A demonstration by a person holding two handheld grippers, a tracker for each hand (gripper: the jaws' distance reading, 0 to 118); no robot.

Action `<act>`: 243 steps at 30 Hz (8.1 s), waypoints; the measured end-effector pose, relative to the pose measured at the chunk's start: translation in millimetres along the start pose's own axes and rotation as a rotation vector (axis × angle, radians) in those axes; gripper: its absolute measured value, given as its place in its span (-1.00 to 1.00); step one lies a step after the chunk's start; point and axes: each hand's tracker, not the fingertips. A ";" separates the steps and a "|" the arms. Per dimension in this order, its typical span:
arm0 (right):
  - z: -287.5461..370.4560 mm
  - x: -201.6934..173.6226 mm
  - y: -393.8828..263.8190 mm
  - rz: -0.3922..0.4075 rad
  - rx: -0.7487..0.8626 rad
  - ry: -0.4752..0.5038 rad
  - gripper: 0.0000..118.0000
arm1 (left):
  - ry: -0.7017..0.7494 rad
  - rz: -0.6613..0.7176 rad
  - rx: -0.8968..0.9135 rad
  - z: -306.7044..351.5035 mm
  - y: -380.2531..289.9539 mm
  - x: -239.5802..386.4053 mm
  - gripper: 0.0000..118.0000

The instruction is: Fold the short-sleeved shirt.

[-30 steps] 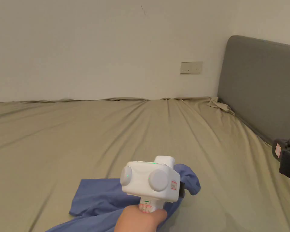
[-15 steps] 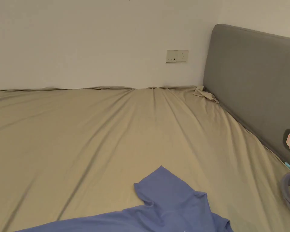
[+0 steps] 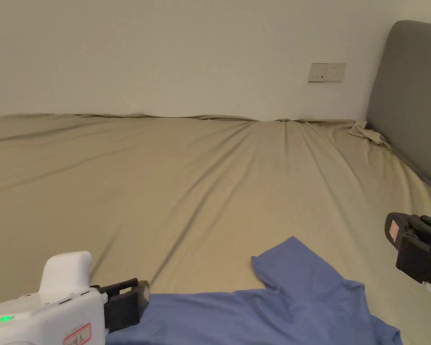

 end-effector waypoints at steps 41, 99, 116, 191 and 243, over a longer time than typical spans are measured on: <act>-275.0 116.9 -118.2 -0.038 -0.690 -0.105 1.00 | 0.007 0.128 -0.230 -163.1 1.3 -43.0 -0.93; -228.1 34.6 418.2 0.159 0.014 -0.133 -0.91 | 0.066 0.095 0.373 -51.4 470.1 -34.7 -0.93; -343.7 73.3 258.1 -0.006 -0.288 -0.118 -0.91 | 0.094 0.101 0.043 -195.3 369.3 -37.0 -0.93; -40.2 7.4 -143.4 -0.072 -0.441 0.106 -0.96 | 0.119 0.054 -0.312 -35.4 -110.1 -67.1 -0.49; -142.9 128.2 -128.3 -0.382 -0.630 -0.126 -0.88 | 0.019 0.245 -0.374 -80.6 -13.6 -68.5 -0.87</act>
